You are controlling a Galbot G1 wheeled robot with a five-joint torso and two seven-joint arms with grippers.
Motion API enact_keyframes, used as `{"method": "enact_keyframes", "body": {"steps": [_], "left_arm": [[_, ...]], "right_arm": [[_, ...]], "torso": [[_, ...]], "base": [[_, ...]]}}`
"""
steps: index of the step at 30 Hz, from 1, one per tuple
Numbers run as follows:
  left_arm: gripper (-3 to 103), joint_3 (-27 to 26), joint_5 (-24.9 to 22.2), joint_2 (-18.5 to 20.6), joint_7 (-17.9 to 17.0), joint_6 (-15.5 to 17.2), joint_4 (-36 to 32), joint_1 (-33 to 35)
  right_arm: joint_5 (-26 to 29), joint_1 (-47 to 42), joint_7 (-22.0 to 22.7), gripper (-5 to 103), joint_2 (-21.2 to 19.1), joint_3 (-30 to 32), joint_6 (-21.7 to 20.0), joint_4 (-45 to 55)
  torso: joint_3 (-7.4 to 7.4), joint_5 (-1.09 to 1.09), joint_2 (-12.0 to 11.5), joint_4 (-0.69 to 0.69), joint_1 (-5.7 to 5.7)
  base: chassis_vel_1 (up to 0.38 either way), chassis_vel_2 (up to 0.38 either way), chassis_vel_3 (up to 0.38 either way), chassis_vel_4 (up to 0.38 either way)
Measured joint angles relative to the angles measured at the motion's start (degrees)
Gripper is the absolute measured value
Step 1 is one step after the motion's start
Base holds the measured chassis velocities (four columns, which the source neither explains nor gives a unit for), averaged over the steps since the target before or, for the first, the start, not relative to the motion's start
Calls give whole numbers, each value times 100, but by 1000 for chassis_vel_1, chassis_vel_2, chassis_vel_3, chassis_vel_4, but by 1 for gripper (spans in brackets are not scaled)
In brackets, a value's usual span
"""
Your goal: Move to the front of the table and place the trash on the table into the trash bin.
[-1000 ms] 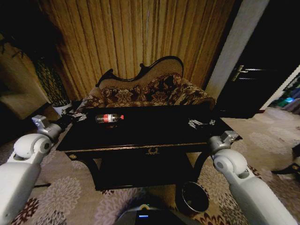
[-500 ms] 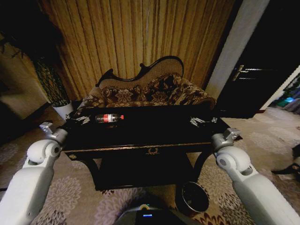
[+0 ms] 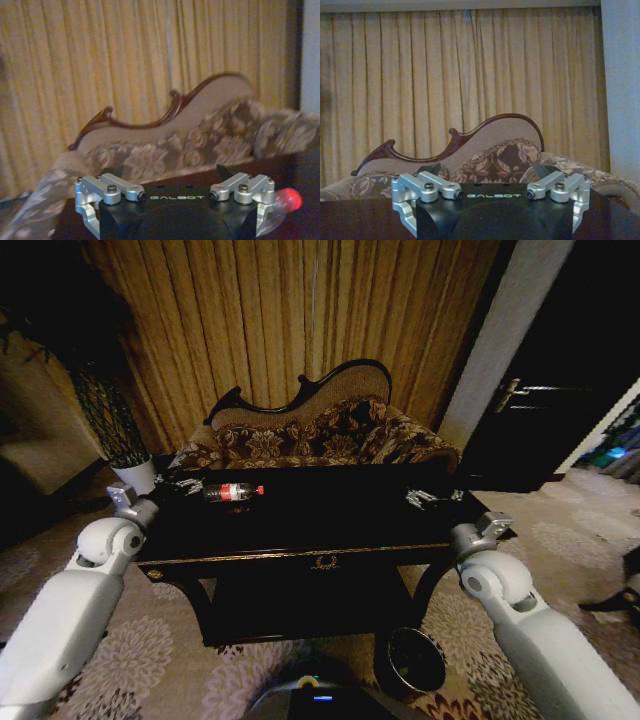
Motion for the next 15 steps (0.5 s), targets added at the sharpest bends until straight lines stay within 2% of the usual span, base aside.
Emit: {"method": "enact_keyframes", "body": {"steps": [1, 3, 5, 6, 7, 8, 10, 11, 14, 15], "left_arm": [[100, 0, 0, 0, 0, 0, 0, 0], [100, 81, -32, 261, -57, 478, -104, -144], [100, 98, 3, 340, -9, 561, -120, -184], [100, 109, 314, 501, 311, 618, -120, -253], [100, 111, 477, 558, 485, 616, -111, -282], [100, 111, 477, 558, 485, 616, -111, -282], [100, 130, 811, 686, 798, 566, -108, -366], [100, 130, 811, 686, 798, 566, -108, -366], [100, 181, 1534, 780, 799, 197, -124, -358], [100, 181, 1534, 780, 799, 197, -124, -358]], "right_arm": [[0, 0, 0, 100, 0, 0, 0, 0], [-3, 7, -1, 100, 0, -8, 0, -4], [-5, 11, -1, 100, 2, -15, 0, -6], [-10, 13, -2, 100, 8, -35, 0, -7], [-13, 13, -3, 100, 11, -44, 0, -7], [-13, 13, -3, 100, 11, -44, 0, -7], [-20, 10, -3, 100, 19, -62, 1, -3], [-20, 10, -3, 100, 19, -62, 1, -3], [-22, -4, -4, 100, -7, -60, 2, 23], [-22, -4, -4, 100, -7, -60, 2, 23]], "torso": [[0, 0, 0, 0, 0], [0, 0, 0, 0, 0], [0, 1, 0, 0, 0], [0, 1, 0, 0, 0], [0, 1, 0, 1, 0], [0, 1, 0, 1, 0], [0, 1, 0, 1, 0], [0, 1, 0, 1, 0], [0, 0, 0, 0, 0], [0, 0, 0, 0, 0]], "base": [[0, 0, 0, 0], [0, 0, 0, 0], [0, 0, 0, 0], [0, 0, 0, 0], [0, 0, 0, 0], [0, 0, 0, 0], [0, 0, 0, 0], [0, 0, 0, 0], [0, 0, 0, 0], [0, 0, 0, 0]]}}
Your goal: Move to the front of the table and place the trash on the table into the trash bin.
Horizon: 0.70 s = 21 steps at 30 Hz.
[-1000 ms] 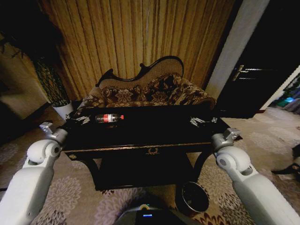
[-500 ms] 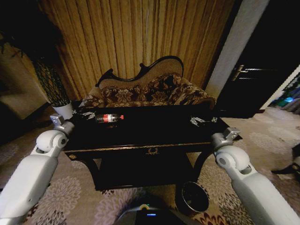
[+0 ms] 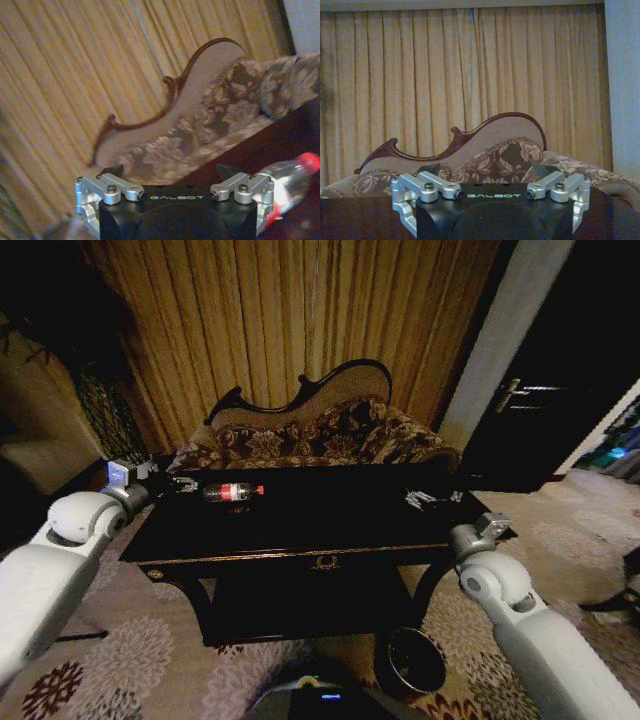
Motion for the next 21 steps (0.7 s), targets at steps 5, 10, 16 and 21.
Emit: {"method": "enact_keyframes", "body": {"steps": [5, 10, 16, 21], "left_arm": [[100, 7, 989, 101, 236, -386, -30, 84], [100, 260, 1596, 283, 509, -577, 57, -123], [100, 993, 1673, 785, 715, -489, 97, -698], [100, 1627, 1620, 1051, 1006, -305, 119, -1252]], "right_arm": [[14, -14, 5, 100, -73, 34, 1, 40], [18, -34, 14, 100, -133, 46, 3, 46], [16, -17, 18, 100, -127, -48, 4, 56], [2, -16, 18, 100, -94, -92, 5, 52]], "torso": [[0, 0, 1, 1, 0], [0, 0, 0, 0, 0], [0, 0, 0, 2, 0], [0, -1, 0, 0, 0]], "base": [[0, 0, 0, 0], [0, 0, 0, 0], [0, 0, 0, 0], [0, 0, 0, 0]]}}
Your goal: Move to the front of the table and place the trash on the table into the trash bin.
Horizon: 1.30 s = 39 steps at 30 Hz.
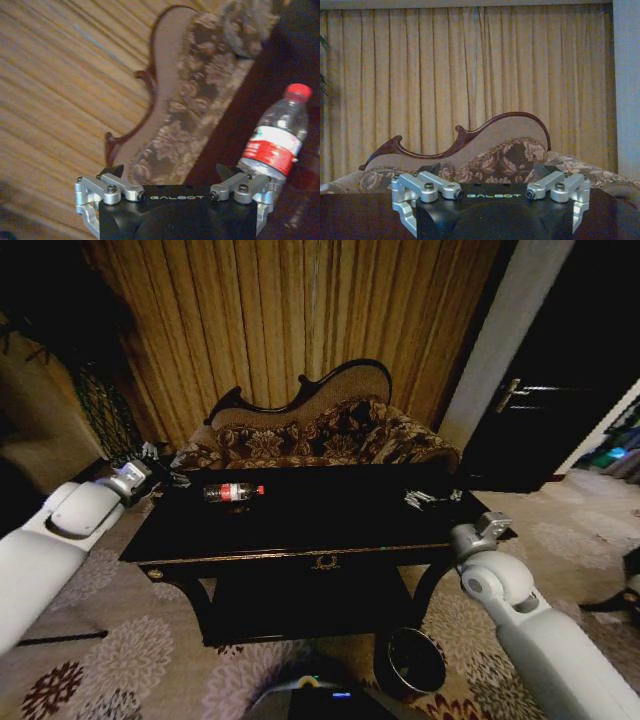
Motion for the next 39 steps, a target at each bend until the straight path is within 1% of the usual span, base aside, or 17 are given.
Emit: {"method": "enact_keyframes", "body": {"steps": [3, 5, 7, 9, 11, 13, 16, 17, 18, 19, 21, 22, 24, 29, 33, 37, 39], "left_arm": [[100, 349, -173, 163, 188, 43, -4, -318], [100, 683, -567, 307, 443, 110, -16, -617], [100, 831, -708, 358, 492, 129, -14, -732], [100, 1350, -982, 470, 671, 186, 56, -1168], [100, 1800, -1054, 541, 848, 254, 113, -1570], [100, 2006, -1078, 572, 929, 277, 132, -1762], [100, 2469, -1078, 578, 1379, 376, 287, -2422], [100, 2469, -1078, 578, 1379, 376, 287, -2422], [100, 2553, -1067, 562, 1498, 381, 346, -2542], [100, 2729, -1009, 501, 1859, 382, 515, -2841], [100, 2952, -881, 381, 2321, 215, 814, -3188], [100, 2952, -881, 381, 2321, 215, 814, -3188], [100, 3181, -828, 264, 2675, -66, 1133, -3467], [100, 3501, -829, 179, 2871, -154, 1338, -3728], [100, 4145, -829, 12, 3201, -380, 1635, -4249], [100, 4810, -828, -202, 3236, -610, 1939, -4877], [100, 4933, -797, -280, 3231, -731, 2049, -5019]], "right_arm": [[-10, -23, 0, 100, 26, -3, 0, -2], [-10, -28, 0, 100, 32, -6, 0, -2], [-10, -22, 0, 100, 33, -14, 0, -4], [-10, -5, 0, 100, 49, -44, 0, -28], [-12, -10, 0, 100, 76, -52, 0, -36], [-12, -14, 0, 100, 85, -53, 0, -38], [-14, -27, 0, 100, 97, -36, 4, -64], [-14, -27, 0, 100, 97, -36, 4, -64], [-14, -29, 0, 100, 98, -26, 6, -71], [-15, -36, 0, 100, 97, 5, 14, -88], [-16, -45, 0, 100, 97, 29, 39, -113], [-16, -45, 0, 100, 97, 29, 39, -113], [-19, -52, 0, 100, 96, 45, 65, -130], [-23, -63, 0, 100, 96, 51, 85, -136], [-27, -45, -1, 100, 96, 53, 101, -173], [-32, -60, 0, 100, 107, 87, 120, -185], [-34, -78, 0, 100, 114, 118, 129, -187]], "torso": [[0, 2, 0, -1, 0], [0, 0, 0, 1, 0], [-1, 2, 0, 1, -1], [-1, 0, 0, 1, 0], [0, 3, 0, 0, 0], [0, -2, -1, 0, 0], [0, 3, 0, 1, 0], [0, 3, 0, 1, 0], [0, 3, 0, 2, -1], [-1, 0, 0, 1, 0], [0, 4, 0, -1, 0], [0, 4, 0, -1, 0], [0, 0, -1, -1, 0], [0, 0, 0, 2, 0], [0, 0, 0, 1, -1], [0, 1, -1, 0, 0], [0, 1, 0, 0, 0]], "base": [[0, 0, 0, 0], [0, 0, 0, 0], [0, 0, 0, 0], [0, 0, 0, 0], [0, 0, 0, 0], [0, 0, 0, 0], [0, 0, 0, 0], [0, 0, 0, 0], [0, 0, 0, 0], [0, 0, 0, 0], [0, 0, 0, 0], [0, 0, 0, 0], [0, 0, 0, 0], [0, 0, 0, 0], [0, 0, 0, 0], [0, 0, 0, 0], [0, 0, 0, 0]]}}
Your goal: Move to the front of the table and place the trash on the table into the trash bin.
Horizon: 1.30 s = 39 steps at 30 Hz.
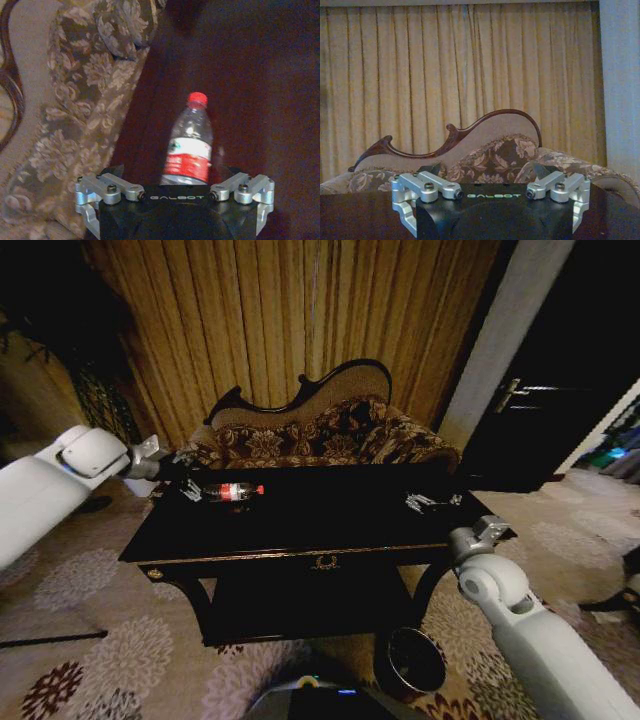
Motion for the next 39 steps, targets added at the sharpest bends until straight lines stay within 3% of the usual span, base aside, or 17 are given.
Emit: {"method": "enact_keyframes", "body": {"steps": [7, 9, 15, 20, 39], "left_arm": [[100, 368, 84, -274, 100, -233, 350, -407], [100, 412, -191, -289, 102, 48, 308, -414], [100, 540, -736, -291, 78, 495, 268, -446], [100, 632, -1042, -313, 53, 711, 288, -477], [100, 813, -1149, -216, 67, 667, 547, -450]], "right_arm": [[-48, -54, 5, 100, 0, 93, 60, -70], [-91, -52, 6, 100, 7, 83, 74, -104], [-145, -7, 6, 100, 62, -9, 88, -175], [-183, 20, 6, 100, 82, -51, 97, -227], [-247, 6, 4, 100, 117, -20, 165, -337]], "torso": [[0, 1, 0, 0, 0], [0, -1, 0, 1, 0], [-1, -1, 0, 1, 0], [0, 0, 0, 1, 0], [-1, 0, 0, 1, 0]], "base": [[0, 0, 0, 0], [0, 0, 0, 0], [0, 0, 0, 0], [0, 0, 0, 0], [0, 0, 0, 0]]}}
